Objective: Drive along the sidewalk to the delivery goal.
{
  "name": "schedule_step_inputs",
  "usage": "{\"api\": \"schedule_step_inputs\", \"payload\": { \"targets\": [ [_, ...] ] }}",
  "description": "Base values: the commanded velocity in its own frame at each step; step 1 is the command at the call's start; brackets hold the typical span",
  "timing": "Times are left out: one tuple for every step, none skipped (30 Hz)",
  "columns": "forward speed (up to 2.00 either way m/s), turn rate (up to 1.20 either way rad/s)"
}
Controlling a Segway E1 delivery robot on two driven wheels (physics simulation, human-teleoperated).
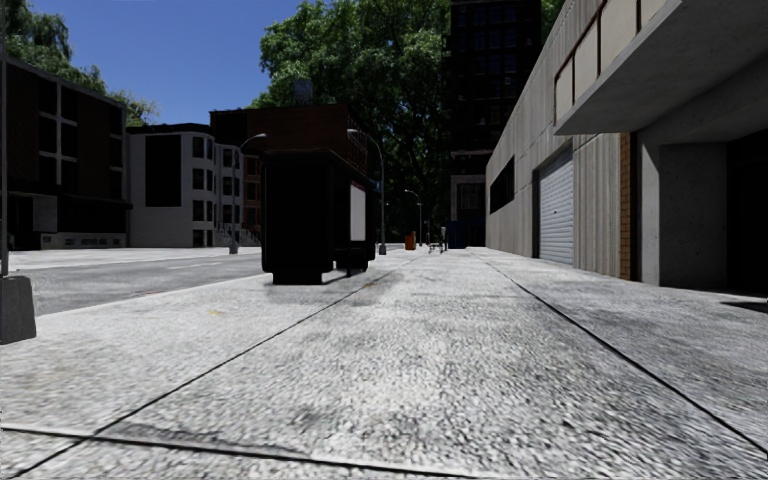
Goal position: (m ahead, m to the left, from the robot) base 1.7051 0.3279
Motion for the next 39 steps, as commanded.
{"api": "schedule_step_inputs", "payload": {
  "targets": [
    [1.93, 0.0],
    [1.93, 0.0],
    [1.93, 0.0],
    [1.93, 0.0],
    [1.93, 0.0],
    [1.93, 0.0],
    [1.93, 0.0],
    [1.93, 0.0],
    [1.93, 0.0],
    [1.93, 0.0],
    [1.93, 0.0],
    [1.93, 0.0],
    [1.93, 0.0],
    [1.93, 0.0],
    [1.93, 0.0],
    [1.93, 0.0],
    [1.93, 0.0],
    [1.93, 0.0],
    [1.93, 0.0],
    [1.79, 0.0],
    [1.79, 0.0],
    [1.52, 0.0],
    [1.34, 0.0],
    [1.34, 0.0],
    [1.12, 0.0],
    [1.01, 0.0],
    [0.8, 0.0],
    [0.8, 0.0],
    [0.65, 0.0],
    [0.54, 0.0],
    [0.49, 0.0],
    [0.49, 0.0],
    [0.45, 0.0],
    [0.34, 0.0],
    [0.11, 0.0],
    [0.11, 0.0],
    [0.0, 0.0],
    [0.0, 0.0],
    [0.0, 0.0]
  ]
}}
